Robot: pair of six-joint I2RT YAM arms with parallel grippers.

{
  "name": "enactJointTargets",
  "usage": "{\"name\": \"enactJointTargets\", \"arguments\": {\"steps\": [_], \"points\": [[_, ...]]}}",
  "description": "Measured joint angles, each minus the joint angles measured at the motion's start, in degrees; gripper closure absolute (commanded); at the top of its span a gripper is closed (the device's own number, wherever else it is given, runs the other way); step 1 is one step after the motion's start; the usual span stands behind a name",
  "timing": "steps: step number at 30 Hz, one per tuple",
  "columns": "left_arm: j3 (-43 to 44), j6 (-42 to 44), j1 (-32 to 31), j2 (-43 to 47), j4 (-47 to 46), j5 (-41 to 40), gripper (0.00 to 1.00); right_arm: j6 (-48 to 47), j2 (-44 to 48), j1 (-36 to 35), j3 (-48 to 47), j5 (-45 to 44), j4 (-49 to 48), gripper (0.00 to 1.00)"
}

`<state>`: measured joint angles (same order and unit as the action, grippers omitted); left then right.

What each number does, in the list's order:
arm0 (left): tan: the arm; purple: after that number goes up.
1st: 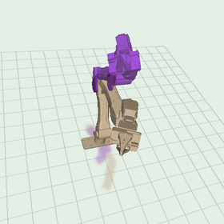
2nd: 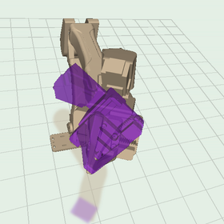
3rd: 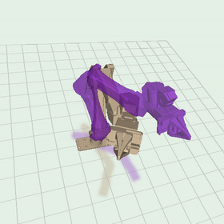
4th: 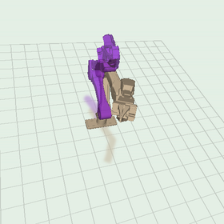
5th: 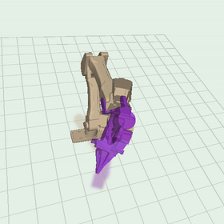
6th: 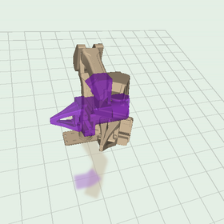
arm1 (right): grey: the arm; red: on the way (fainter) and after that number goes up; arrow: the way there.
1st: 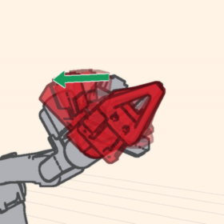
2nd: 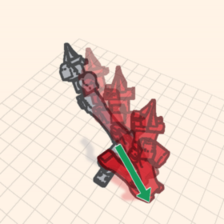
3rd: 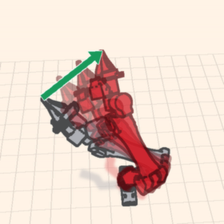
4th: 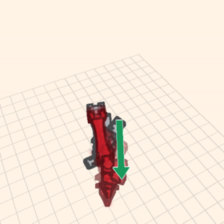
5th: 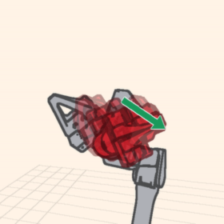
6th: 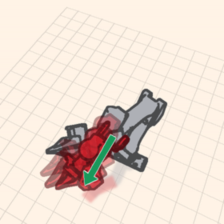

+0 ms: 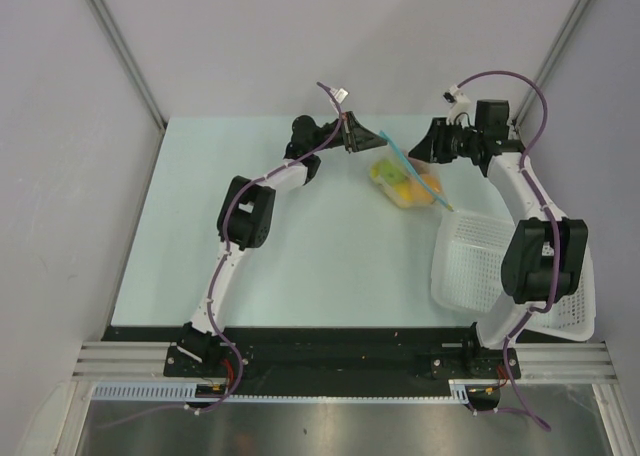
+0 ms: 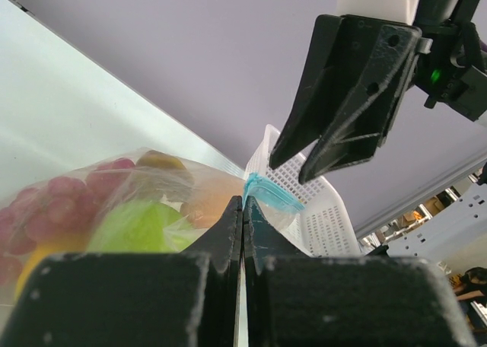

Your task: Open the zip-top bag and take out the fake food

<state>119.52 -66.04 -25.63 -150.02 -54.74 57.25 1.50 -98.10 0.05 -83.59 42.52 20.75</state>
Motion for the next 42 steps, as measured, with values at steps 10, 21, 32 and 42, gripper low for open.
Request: {"name": "enactJointTargets", "arguments": {"steps": [10, 21, 32, 42], "points": [[0.0, -0.1, 0.0, 0.0, 0.0, 0.0, 1.0, 1.2, -1.1, -2.4, 0.0, 0.5, -4.1, 0.67], [0.0, -0.1, 0.0, 0.0, 0.0, 0.0, 1.0, 1.3, -2.7, -2.4, 0.0, 0.4, -4.4, 0.7], [0.0, -0.1, 0.0, 0.0, 0.1, -0.1, 1.0, -4.4, -3.3, -4.7, 0.0, -1.7, 0.1, 0.76], [-8.4, 1.2, -0.2, 5.0, 10.5, -12.3, 0.1, 0.0, -3.3, -6.8, -0.3, -8.6, -0.1, 1.0]]}}
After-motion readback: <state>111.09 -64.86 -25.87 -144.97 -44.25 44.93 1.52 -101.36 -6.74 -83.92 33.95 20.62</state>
